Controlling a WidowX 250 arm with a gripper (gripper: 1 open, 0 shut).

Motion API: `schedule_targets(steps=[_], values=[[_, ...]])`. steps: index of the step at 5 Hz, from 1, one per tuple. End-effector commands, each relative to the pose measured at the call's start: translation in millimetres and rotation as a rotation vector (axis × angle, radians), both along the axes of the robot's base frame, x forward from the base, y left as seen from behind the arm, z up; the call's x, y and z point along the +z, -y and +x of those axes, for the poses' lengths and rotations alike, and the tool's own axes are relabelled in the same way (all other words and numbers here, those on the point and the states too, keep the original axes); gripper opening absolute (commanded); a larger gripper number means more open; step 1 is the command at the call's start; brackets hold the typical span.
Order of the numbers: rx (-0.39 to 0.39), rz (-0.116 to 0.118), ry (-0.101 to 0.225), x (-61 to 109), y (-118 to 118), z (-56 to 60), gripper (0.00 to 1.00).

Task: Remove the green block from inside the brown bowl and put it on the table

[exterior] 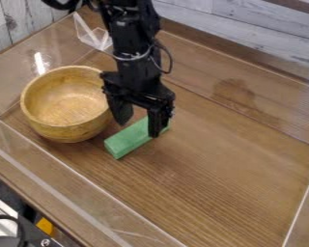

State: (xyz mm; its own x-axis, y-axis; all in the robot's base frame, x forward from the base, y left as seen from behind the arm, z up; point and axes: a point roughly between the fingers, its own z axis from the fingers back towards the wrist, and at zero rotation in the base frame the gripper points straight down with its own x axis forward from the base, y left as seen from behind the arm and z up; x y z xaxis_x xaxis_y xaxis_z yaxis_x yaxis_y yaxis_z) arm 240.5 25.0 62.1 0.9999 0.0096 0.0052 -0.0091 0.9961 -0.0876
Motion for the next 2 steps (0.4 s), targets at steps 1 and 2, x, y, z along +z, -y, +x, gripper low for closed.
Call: schedule_targets(steps=[1, 2], values=[[0.015, 0.008, 0.076, 20.7, -7.0, 7.6, 1.00], [0.026, 0.013, 0.106, 28.3, -10.8, 8.9, 1.00]])
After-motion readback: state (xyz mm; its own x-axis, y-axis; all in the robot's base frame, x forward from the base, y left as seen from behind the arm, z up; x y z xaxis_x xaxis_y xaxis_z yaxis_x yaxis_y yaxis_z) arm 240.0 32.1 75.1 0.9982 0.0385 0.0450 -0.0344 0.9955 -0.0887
